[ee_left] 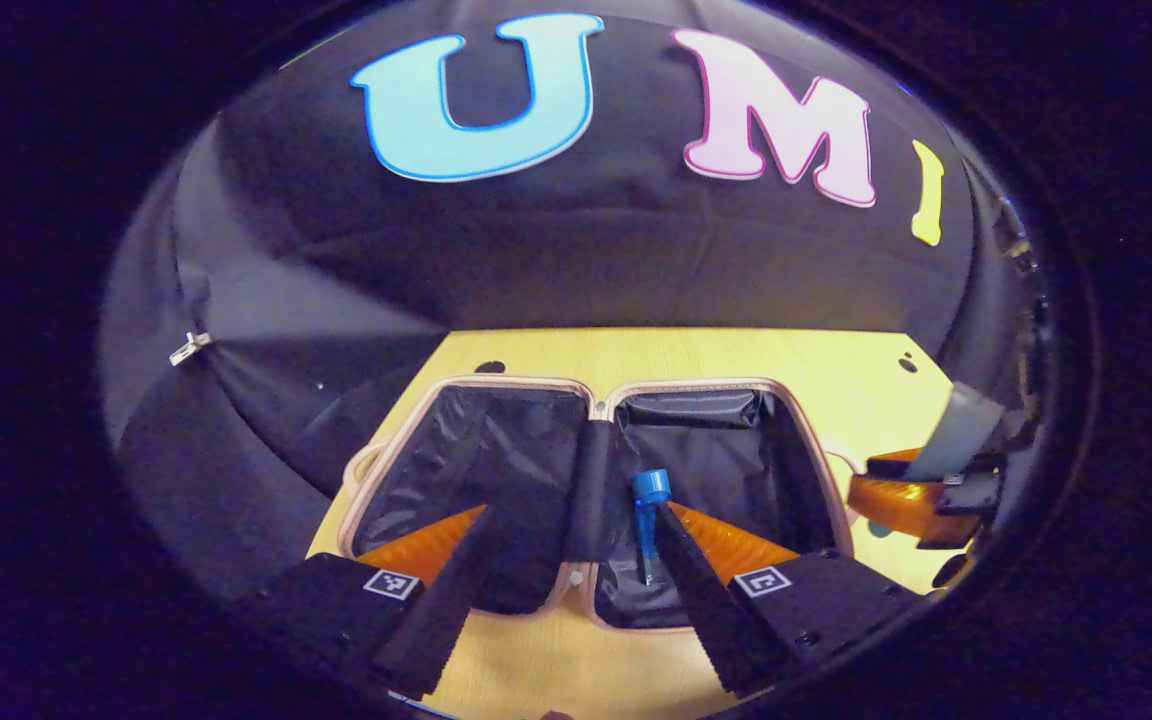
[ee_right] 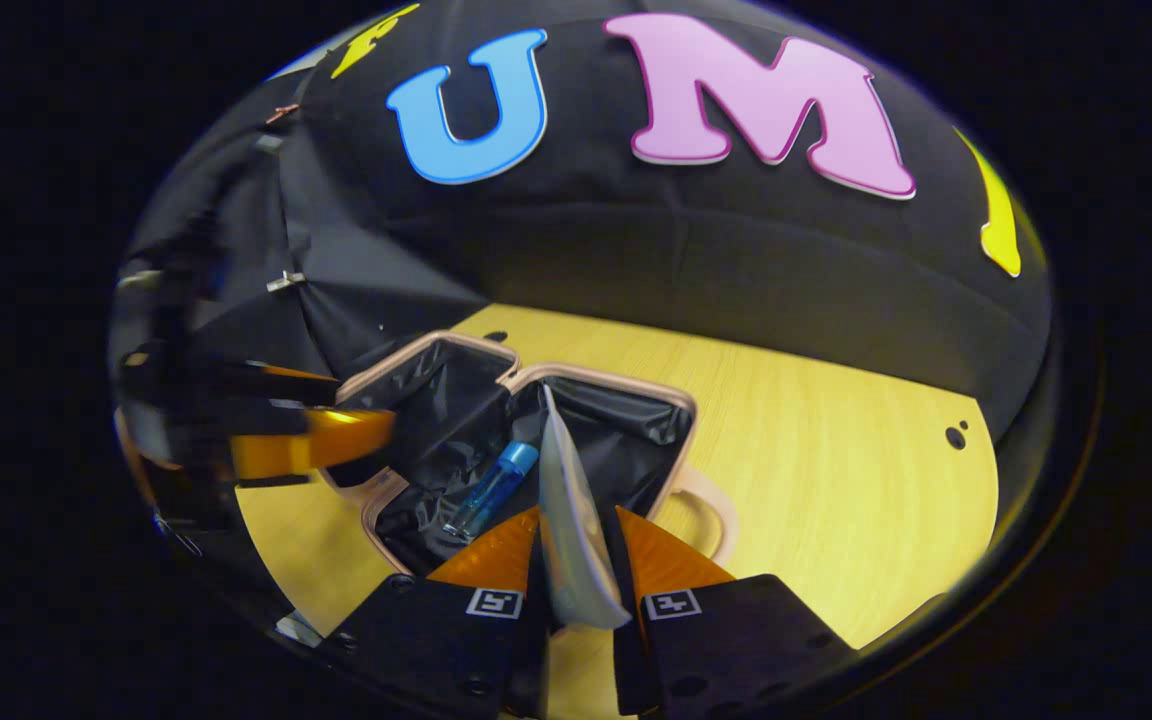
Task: First open the suitcase, pack the skin care products into it, and then close the suitcase.
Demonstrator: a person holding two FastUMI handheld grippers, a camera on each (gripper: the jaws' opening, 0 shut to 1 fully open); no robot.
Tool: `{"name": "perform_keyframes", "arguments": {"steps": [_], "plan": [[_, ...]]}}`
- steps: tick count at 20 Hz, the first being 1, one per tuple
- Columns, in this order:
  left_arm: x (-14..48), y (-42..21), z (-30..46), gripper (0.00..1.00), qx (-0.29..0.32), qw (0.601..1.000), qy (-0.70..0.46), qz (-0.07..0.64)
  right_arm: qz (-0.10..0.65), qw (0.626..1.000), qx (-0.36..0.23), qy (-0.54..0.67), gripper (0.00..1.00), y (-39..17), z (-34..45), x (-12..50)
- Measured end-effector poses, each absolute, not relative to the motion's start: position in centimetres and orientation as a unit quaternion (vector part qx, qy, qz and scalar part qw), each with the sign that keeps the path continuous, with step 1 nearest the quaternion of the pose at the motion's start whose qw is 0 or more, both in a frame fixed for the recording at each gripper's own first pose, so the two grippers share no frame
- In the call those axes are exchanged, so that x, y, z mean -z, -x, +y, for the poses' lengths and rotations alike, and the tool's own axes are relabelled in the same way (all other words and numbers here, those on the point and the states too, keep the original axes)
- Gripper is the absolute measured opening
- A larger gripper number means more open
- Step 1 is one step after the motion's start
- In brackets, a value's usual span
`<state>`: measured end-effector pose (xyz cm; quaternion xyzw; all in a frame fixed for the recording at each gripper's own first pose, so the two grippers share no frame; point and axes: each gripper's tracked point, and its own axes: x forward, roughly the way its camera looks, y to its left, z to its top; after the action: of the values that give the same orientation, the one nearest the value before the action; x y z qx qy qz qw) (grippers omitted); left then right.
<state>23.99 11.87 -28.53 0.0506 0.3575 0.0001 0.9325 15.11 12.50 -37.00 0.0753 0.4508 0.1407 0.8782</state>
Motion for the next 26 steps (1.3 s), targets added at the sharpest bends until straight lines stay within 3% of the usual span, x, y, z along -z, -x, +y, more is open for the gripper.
{"name": "perform_keyframes", "arguments": {"steps": [10,15,16,17,18,19,20,23,26], "plan": [[22.3,-14.3,16.3,0.98,0.051,0.951,-0.064,0.298,0.596,0.797,0.009,-0.100,0.29,-15.2,16.1,46.6],[23.3,-13.8,19.9,0.98,0.024,0.948,-0.050,0.314,0.654,0.750,0.040,-0.091,0.30,-13.4,16.1,49.5],[23.4,-13.9,20.5,0.98,0.014,0.948,-0.037,0.317,0.655,0.749,0.044,-0.092,0.24,-13.5,15.9,49.6],[23.8,-13.9,21.0,0.99,0.006,0.947,-0.026,0.321,0.649,0.753,0.048,-0.094,0.26,-13.9,16.0,49.7],[24.2,-13.7,21.8,0.99,-0.008,0.944,-0.017,0.329,0.645,0.757,0.049,-0.094,0.41,-14.4,16.1,49.8],[24.6,-13.9,22.8,0.99,-0.024,0.943,-0.007,0.333,0.647,0.755,0.048,-0.095,0.30,-14.5,16.1,49.4],[24.9,-14.1,23.9,0.98,-0.037,0.942,0.003,0.333,0.646,0.756,0.043,-0.098,0.32,-14.4,16.5,49.2],[26.9,-15.7,27.3,0.98,-0.073,0.937,0.037,0.340,0.615,0.782,0.019,-0.104,0.99,-15.0,17.0,46.4],[29.3,-17.8,32.2,0.99,-0.116,0.925,0.036,0.359,0.551,0.830,-0.030,-0.085,0.98,-14.4,17.6,41.7]]}}
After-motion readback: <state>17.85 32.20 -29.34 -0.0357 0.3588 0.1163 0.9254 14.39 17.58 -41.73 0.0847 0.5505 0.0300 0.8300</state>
